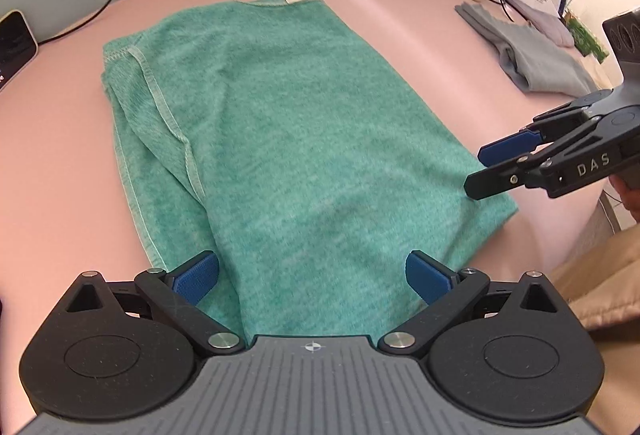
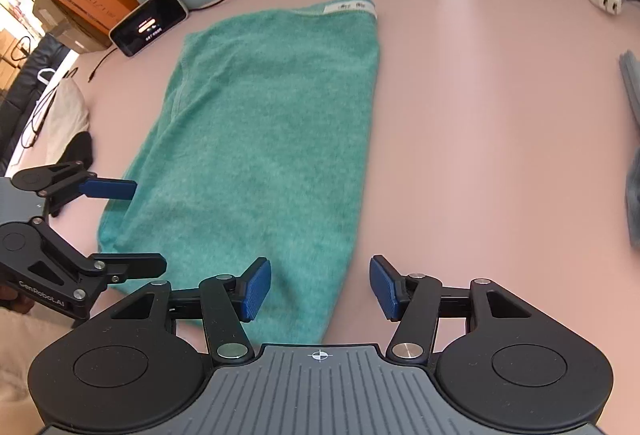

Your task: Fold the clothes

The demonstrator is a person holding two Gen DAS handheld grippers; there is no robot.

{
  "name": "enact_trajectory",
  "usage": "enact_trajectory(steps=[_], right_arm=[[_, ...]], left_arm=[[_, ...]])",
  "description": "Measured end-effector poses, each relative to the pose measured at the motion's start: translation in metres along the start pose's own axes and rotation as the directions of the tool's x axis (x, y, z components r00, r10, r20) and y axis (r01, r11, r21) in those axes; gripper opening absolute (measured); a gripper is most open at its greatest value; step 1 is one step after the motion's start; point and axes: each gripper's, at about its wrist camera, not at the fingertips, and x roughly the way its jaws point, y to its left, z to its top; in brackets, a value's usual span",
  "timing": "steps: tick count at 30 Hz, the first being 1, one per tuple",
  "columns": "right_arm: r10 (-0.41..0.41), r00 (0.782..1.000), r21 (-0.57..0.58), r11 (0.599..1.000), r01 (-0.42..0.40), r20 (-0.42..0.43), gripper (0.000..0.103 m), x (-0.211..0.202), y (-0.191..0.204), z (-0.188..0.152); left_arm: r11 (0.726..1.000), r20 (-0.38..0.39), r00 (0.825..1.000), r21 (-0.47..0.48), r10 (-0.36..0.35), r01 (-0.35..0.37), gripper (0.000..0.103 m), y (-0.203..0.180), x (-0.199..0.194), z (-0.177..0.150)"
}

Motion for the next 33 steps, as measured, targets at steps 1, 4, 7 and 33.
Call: enact_trajectory(steps=[1,4,7,33], right_arm=[[0.003,1.000,0.011,1.000,-0.003,-0.004,0.056,-0.001,-0.001,-0.002],[0.019,1.000,0.049,0.999,-0.018,-0.018,0.056,-0.004,-0.008,-0.008],[0.046,0.999,0.091,0.995,-0.043,-0.029,0.057,-0.007,-0.014,-0.012],[0.308,0.951,0.461,0.844,-0.275,0.004,0.014,0.006,-0.057,-0.030]], left_arm=[[1.000,-0.005,1.000,0.000,-0.001,0.001,0.101,-0.001,0.000,-0.001],[1.000,-0.016,1.000,-0.008,0.000,0.000,0.101,-0.001,0.000,-0.004],[1.000,-0.032,0.999,-0.018,0.001,-0.002,0.103,0.001,0.002,-0.007],[0.978,0.013,0.998,-0.200,-0.059,0.061,0.103,0.017,-0.011,-0.030]])
